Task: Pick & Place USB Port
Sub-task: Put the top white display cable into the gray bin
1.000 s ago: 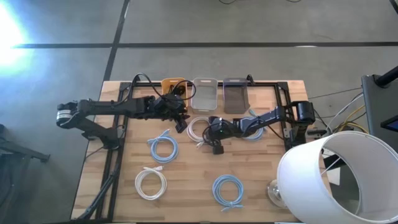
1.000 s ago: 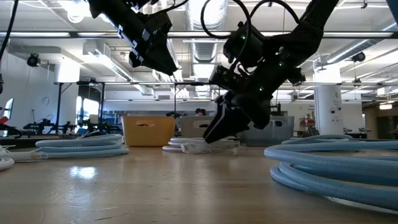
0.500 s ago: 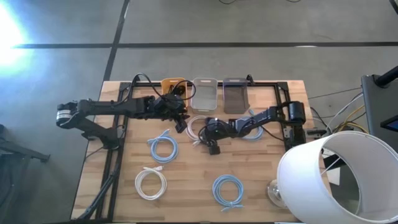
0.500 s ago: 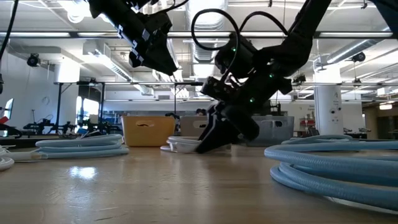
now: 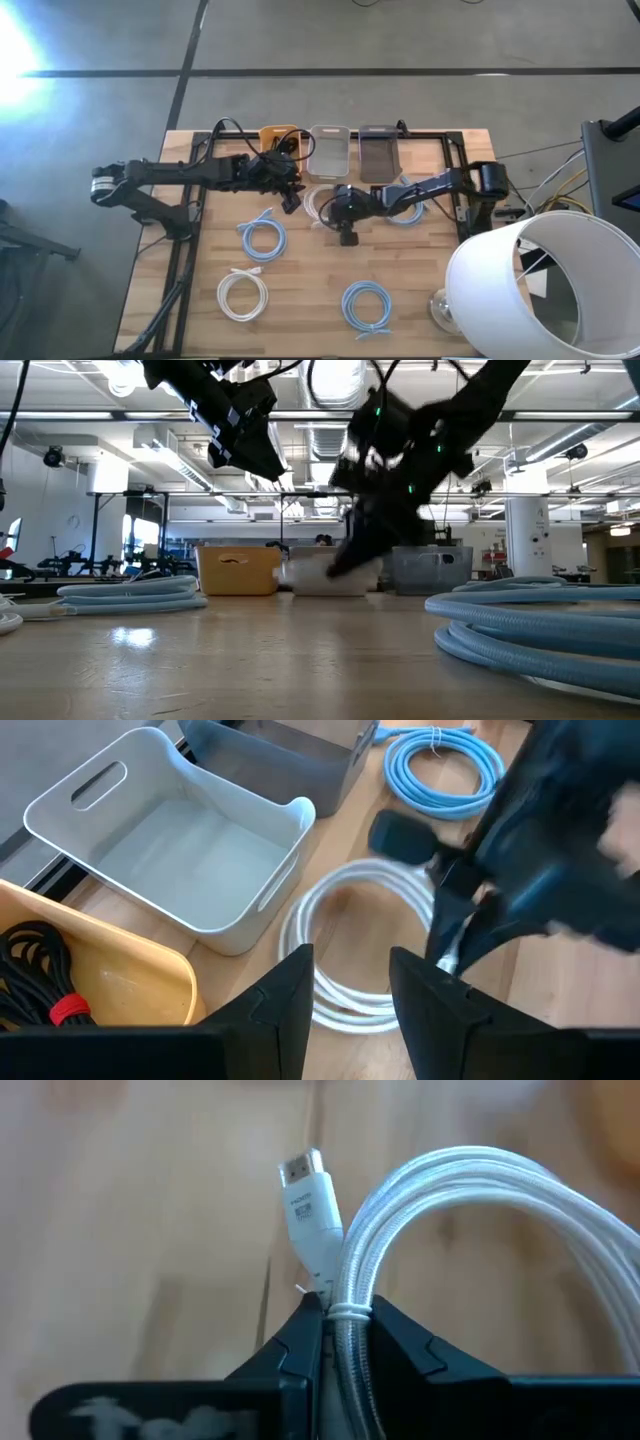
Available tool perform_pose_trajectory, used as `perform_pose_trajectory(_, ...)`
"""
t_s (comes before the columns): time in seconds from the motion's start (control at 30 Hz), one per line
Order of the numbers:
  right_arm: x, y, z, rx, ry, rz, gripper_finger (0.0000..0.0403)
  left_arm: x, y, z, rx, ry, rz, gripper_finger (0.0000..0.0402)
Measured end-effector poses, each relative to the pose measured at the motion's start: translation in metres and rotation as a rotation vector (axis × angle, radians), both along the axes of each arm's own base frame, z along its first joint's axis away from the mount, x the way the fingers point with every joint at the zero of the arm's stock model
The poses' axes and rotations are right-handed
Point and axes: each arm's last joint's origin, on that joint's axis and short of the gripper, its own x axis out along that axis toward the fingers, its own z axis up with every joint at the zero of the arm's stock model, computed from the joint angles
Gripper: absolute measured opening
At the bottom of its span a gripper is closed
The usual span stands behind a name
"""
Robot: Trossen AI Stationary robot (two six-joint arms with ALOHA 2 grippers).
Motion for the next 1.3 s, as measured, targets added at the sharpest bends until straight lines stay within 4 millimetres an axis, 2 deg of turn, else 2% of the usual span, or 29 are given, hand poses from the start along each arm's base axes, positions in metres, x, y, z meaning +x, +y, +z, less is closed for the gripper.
perform_pose_trajectory(0.1, -0.001, 0.000, 0.020, 0.010, -0.075, -0.015, 0.0054, 0.000, 0.000, 0.000, 0.000, 0.000, 0.000, 0.0135)
perform_pose_trajectory(0.2, -0.004, 0.001, 0.031, 0.003, -0.098, -0.018, 0.0062, 0.000, 0.000, 0.000, 0.001, 0.000, -0.001, 0.0135)
perform_pose_trajectory(0.33, -0.007, -0.002, 0.050, -0.116, -0.157, -0.073, 0.0065, 0.000, 0.000, 0.000, 0.001, 0.000, 0.000, 0.0135)
perform_pose_trajectory(0.47, -0.006, -0.019, 0.056, -0.204, -0.205, -0.187, 0.0066, 0.001, 0.000, 0.001, 0.006, -0.009, -0.003, 0.0135)
perform_pose_trajectory(0.6, -0.002, -0.037, 0.060, -0.159, -0.301, -0.271, 0.0066, 0.001, 0.000, 0.004, 0.039, -0.027, -0.021, 0.0135)
perform_pose_trajectory(0.67, -0.002, -0.040, 0.059, -0.083, -0.309, -0.239, 0.0066, 0.000, 0.000, 0.007, 0.048, -0.048, -0.025, 0.0135)
perform_pose_trajectory(0.8, -0.002, -0.033, 0.060, 0.055, -0.319, -0.175, 0.0066, -0.001, 0.000, 0.011, 0.064, -0.060, -0.033, 0.0135)
perform_pose_trajectory(1.03, 0.001, -0.009, 0.059, 0.110, -0.314, -0.146, 0.0067, -0.002, 0.000, 0.012, 0.072, -0.059, -0.038, 0.0135)
perform_pose_trajectory(1.3, 0.002, -0.004, 0.060, 0.229, -0.318, -0.235, 0.0067, -0.002, 0.000, 0.012, 0.082, -0.055, -0.046, 0.0135)
